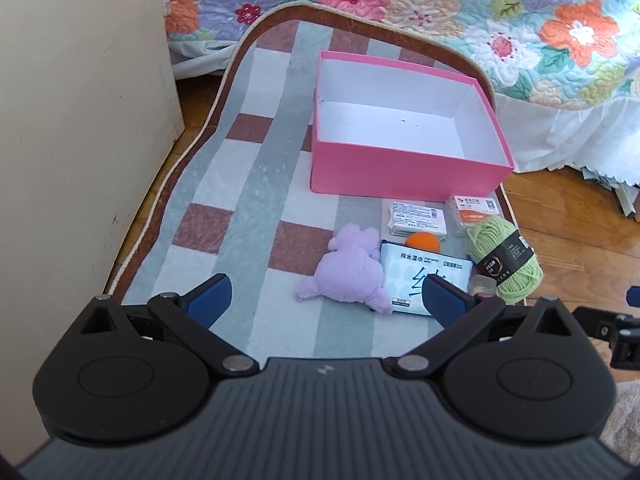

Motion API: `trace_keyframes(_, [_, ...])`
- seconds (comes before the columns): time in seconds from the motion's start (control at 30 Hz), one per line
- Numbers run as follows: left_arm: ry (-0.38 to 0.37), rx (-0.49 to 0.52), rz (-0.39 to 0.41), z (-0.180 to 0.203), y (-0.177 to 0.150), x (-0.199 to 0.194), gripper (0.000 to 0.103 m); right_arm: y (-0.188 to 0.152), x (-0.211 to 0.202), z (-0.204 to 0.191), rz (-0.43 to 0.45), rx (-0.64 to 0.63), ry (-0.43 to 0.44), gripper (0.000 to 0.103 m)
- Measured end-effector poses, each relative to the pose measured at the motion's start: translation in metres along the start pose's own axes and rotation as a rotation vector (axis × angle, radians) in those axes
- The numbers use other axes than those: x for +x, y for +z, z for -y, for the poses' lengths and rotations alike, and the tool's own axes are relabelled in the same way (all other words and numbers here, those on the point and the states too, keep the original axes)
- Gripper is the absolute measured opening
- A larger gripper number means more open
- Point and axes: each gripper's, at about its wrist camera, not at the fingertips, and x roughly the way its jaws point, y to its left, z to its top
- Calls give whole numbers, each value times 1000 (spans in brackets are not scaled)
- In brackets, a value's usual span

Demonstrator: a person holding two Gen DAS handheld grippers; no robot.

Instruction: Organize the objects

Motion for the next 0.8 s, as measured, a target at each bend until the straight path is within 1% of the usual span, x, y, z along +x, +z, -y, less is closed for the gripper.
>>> trace_keyframes(0.03, [-1, -8, -3, -1, 0, 1, 103, 0, 0, -1, 0, -5, -4, 98])
trace_keyframes(0.07, [-7, -18, -8, -2, 0, 2, 100, 0, 0, -1, 1, -12, -8, 98])
trace_keyframes(0.23, [-50, -43, -50, -4, 0, 8, 100, -1, 2, -2, -2, -21, -11, 98])
trace_keyframes(0.43, [-30, -43, -69, -4, -2, 12, 99, 0, 3, -4, -4, -24, -9, 98])
trace_keyframes(0.5, [-29, -34, -78, -4, -2, 12, 96, 0, 3, -6, -4, -26, -9, 98])
trace_keyframes(0.57, [-27, -25, -95, -2, -2, 13, 96, 0, 3, -7, -3, -28, -9, 98])
trace_keyframes(0.8, [-43, -11, -106, 3, -5, 10, 96, -1, 1, -8, 0, -34, -8, 98])
